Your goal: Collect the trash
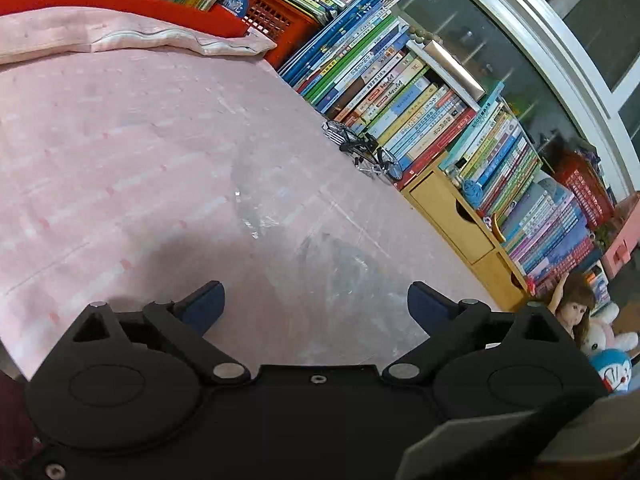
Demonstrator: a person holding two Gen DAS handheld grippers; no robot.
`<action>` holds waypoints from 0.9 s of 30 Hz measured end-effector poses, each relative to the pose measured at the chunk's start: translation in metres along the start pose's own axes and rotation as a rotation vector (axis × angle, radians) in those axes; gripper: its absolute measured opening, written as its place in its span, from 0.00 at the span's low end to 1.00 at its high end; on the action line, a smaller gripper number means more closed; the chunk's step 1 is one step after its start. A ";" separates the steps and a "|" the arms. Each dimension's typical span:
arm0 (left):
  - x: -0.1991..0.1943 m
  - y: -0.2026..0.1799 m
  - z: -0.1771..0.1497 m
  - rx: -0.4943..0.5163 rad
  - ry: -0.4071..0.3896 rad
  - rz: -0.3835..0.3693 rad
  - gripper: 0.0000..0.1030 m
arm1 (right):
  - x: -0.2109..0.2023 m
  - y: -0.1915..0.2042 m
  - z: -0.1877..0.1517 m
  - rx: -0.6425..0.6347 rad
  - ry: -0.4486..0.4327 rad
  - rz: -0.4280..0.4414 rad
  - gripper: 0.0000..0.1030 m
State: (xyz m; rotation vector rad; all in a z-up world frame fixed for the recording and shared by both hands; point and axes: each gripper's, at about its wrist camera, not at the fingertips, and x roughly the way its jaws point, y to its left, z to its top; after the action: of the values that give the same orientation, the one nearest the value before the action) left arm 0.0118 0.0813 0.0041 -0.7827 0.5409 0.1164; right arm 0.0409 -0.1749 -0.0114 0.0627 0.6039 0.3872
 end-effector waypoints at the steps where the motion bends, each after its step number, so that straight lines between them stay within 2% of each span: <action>1: 0.004 0.000 0.000 -0.013 0.019 -0.015 0.95 | 0.000 0.001 0.000 -0.004 0.002 0.001 0.27; 3: 0.012 -0.003 -0.001 -0.004 0.034 -0.041 0.89 | 0.001 0.003 -0.001 -0.010 0.004 0.002 0.27; 4: 0.013 -0.006 -0.003 0.021 0.037 -0.038 0.68 | 0.001 0.003 -0.001 -0.011 0.004 0.002 0.27; 5: 0.016 -0.009 -0.004 0.048 0.054 -0.029 0.56 | 0.001 0.003 -0.001 -0.012 0.003 0.004 0.26; 6: 0.019 -0.011 -0.006 0.061 0.073 -0.033 0.48 | 0.000 0.003 -0.001 -0.010 0.002 0.006 0.26; 9: 0.012 -0.016 -0.010 0.087 0.046 -0.057 0.35 | -0.003 0.003 -0.003 -0.009 0.000 0.008 0.24; 15: -0.017 -0.027 -0.011 0.171 -0.017 -0.062 0.30 | -0.017 0.005 -0.007 -0.011 -0.020 0.013 0.23; 21: -0.052 -0.033 -0.016 0.284 -0.085 -0.046 0.30 | -0.039 0.006 -0.011 0.011 -0.050 0.034 0.23; 27: -0.089 -0.035 -0.028 0.368 -0.130 -0.061 0.30 | -0.061 0.010 -0.020 0.029 -0.066 0.071 0.23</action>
State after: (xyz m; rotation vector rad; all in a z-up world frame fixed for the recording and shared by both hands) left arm -0.0654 0.0453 0.0552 -0.4288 0.3990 0.0098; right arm -0.0196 -0.1899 0.0067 0.1246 0.5436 0.4435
